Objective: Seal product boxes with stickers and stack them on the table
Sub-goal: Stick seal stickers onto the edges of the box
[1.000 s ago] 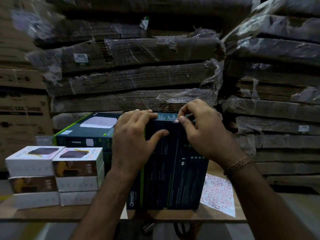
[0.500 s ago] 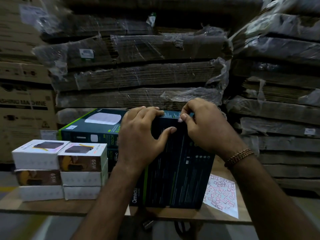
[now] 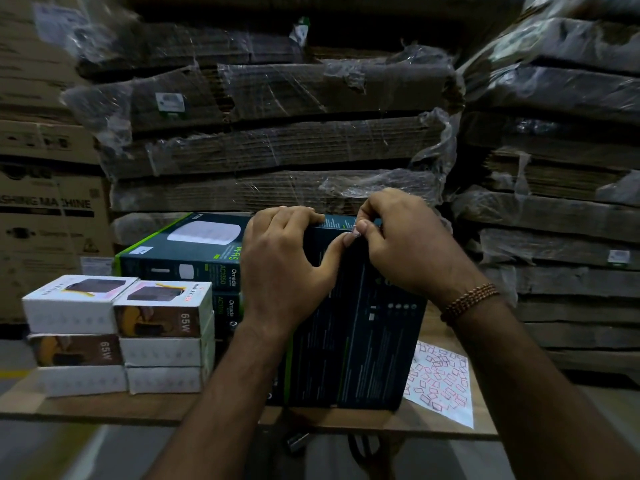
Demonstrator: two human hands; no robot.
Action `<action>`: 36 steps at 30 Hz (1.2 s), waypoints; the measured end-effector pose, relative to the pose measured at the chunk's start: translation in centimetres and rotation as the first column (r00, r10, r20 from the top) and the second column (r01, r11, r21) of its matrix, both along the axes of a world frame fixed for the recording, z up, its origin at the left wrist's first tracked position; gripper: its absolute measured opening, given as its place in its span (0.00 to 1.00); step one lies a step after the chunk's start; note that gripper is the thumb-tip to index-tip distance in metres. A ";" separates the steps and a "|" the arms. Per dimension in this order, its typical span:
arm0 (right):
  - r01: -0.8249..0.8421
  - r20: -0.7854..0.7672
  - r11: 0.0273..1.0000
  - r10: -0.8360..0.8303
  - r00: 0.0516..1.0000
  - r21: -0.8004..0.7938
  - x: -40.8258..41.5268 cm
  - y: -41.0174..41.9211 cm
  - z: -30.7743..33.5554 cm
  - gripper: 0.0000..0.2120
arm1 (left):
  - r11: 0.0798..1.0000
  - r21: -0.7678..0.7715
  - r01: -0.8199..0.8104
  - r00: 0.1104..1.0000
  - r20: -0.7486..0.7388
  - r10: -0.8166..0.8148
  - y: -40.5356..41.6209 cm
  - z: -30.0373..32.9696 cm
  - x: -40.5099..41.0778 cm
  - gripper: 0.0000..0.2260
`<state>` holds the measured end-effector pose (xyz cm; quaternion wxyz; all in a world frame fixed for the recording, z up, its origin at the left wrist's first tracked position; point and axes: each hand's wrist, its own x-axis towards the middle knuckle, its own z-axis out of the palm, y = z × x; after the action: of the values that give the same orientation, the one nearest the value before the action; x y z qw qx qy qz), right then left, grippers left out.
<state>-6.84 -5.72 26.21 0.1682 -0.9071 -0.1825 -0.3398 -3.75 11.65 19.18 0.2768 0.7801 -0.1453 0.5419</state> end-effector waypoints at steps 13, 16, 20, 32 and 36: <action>0.009 -0.001 1.000 -0.009 1.000 -0.009 0.1 0.2 0.2 0.06 | 0.998 -0.056 -0.029 0.999 0.015 0.030 -0.7 0.0 0.1 0.20; 0.015 -0.006 1.000 -0.015 1.000 -0.017 0.1 0.2 0.2 0.06 | 0.998 -0.058 -0.027 1.000 0.012 0.028 -0.8 0.0 0.1 0.20; 0.025 -0.016 0.999 -0.026 1.000 -0.030 0.2 0.2 0.2 0.06 | 0.998 -0.058 -0.034 0.999 0.011 0.034 -0.8 0.0 0.2 0.20; 0.032 -0.005 0.999 -0.032 0.999 -0.025 0.4 0.3 0.1 0.06 | 0.998 -0.063 -0.025 1.000 0.000 0.025 -0.8 0.1 0.1 0.21; 0.033 0.003 0.999 -0.033 0.999 -0.021 0.4 0.3 0.0 0.05 | 0.997 -0.064 -0.032 0.999 0.002 0.032 -0.8 0.1 0.2 0.21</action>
<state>-6.44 -5.45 26.23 0.1527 -0.9112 -0.1712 -0.3421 -3.55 10.86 19.24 0.2927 0.7724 -0.1158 0.5516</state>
